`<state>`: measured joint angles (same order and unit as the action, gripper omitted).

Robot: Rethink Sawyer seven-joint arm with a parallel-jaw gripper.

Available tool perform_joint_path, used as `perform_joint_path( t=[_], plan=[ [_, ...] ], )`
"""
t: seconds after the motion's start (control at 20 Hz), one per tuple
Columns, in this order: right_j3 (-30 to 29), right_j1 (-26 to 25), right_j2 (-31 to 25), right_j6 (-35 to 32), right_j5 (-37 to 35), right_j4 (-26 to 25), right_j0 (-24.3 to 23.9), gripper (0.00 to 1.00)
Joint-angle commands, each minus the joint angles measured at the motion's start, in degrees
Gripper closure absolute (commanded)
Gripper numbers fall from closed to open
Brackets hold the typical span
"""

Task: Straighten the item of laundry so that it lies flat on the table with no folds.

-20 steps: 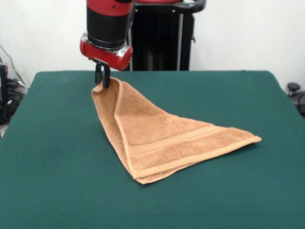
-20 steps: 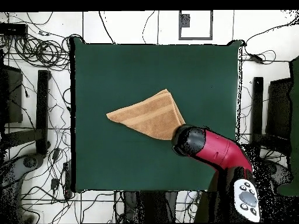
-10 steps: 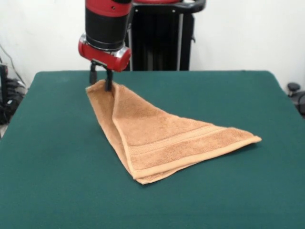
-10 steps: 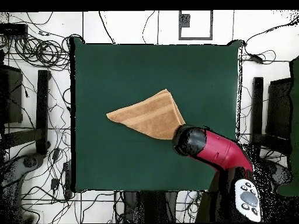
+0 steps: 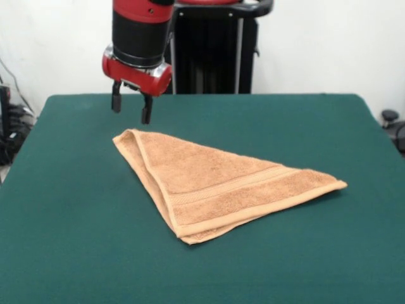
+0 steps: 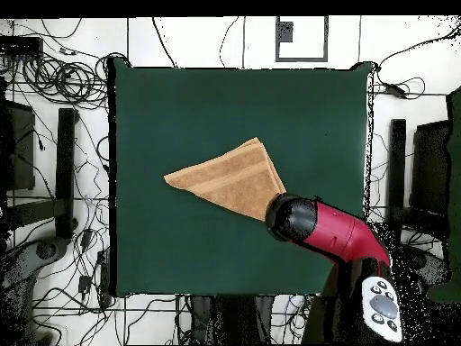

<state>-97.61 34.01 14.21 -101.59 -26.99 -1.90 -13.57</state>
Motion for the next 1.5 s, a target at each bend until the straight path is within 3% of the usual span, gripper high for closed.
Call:
perform_joint_path(
  t=[0.05,0.25,0.6,0.85,1.2,1.5],
  plan=[
    [-3.1,-1.9,-6.2,-5.2,1.9,-1.5,1.2,0.0],
    [0.0,-2.9,-7.0,-5.3,-0.8,-0.2,1.8,0.0],
    [10.9,-8.1,-11.2,-1.6,-9.3,1.4,1.3,0.0],
    [15.5,-13.4,-16.4,2.0,-8.4,1.3,-1.7,0.0],
    [16.5,-14.9,-22.6,9.7,-6.6,-3.5,-5.1,0.0],
    [8.5,-12.2,-34.4,18.8,3.6,-12.6,-12.9,0.0]
  ],
)
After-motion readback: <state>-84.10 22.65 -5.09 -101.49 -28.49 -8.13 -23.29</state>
